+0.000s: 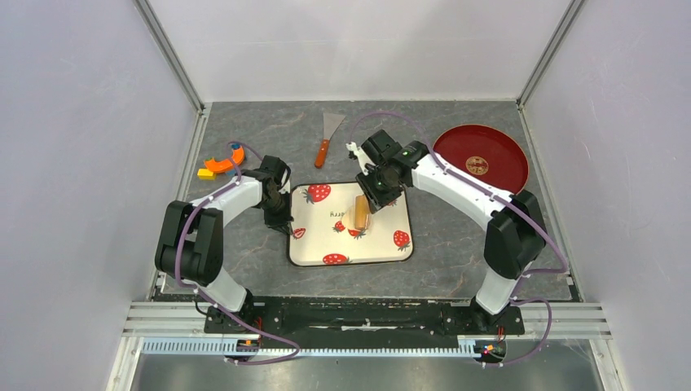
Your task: Roll out the dumpling wrappers from the dough
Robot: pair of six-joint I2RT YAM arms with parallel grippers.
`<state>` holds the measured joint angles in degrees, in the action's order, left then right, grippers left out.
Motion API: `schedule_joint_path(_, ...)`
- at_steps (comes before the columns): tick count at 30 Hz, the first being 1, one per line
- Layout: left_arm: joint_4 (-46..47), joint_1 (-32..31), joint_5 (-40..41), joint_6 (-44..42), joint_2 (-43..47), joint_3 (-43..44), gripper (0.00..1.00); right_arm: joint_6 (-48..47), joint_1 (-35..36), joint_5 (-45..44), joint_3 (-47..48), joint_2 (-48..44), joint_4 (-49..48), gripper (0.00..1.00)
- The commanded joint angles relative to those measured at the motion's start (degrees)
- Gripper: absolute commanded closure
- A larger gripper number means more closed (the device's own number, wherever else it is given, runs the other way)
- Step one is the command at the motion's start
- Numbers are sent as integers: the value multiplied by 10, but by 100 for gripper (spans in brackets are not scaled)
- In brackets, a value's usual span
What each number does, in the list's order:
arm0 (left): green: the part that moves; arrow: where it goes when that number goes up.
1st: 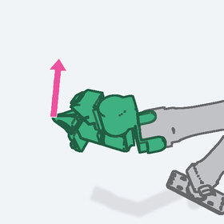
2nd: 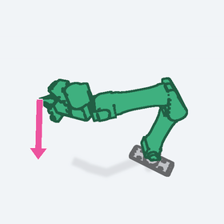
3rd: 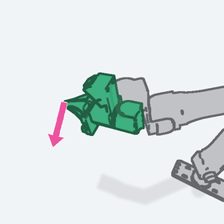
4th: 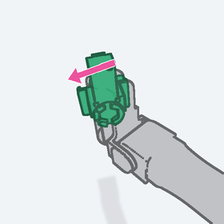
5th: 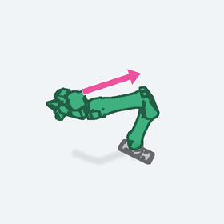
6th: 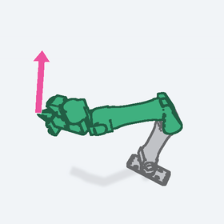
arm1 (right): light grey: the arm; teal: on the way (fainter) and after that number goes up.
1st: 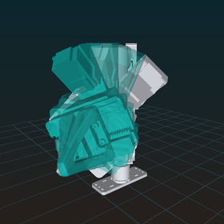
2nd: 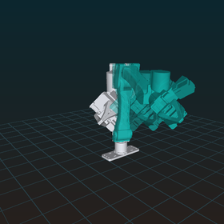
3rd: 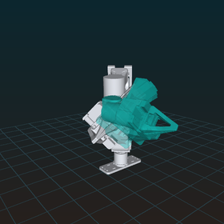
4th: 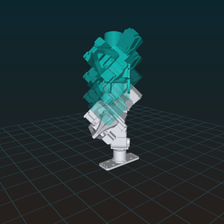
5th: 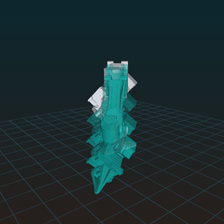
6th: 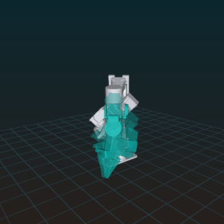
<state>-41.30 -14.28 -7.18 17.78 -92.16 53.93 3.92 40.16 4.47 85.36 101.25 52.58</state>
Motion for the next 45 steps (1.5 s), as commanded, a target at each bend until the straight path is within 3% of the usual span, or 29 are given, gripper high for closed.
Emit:
schedule_joint_path(1, -12, -3, 24, -49, 2, 21, 98, -17, -35, -89, -69, 42, 86, 100)
schedule_joint_path(9, -12, -3, 26, -50, 2, 19, 98, -34, -96, -94, -117, 39, 79, 100)
schedule_joint_path(17, -12, -3, 26, -50, -1, 21, 98, -27, -110, -105, -110, 15, 75, 100)
schedule_joint_path(27, -9, -3, 23, -49, -1, 20, 98, -34, -115, -88, -4, 22, 79, 100)
schedule_joint_path(36, -8, -4, 20, -51, -3, 21, 98, -50, -113, 30, 182, 69, 78, 100)
schedule_joint_path(45, -7, -5, 19, -50, -5, 21, 98, -41, -64, 58, 214, 118, 72, 100)
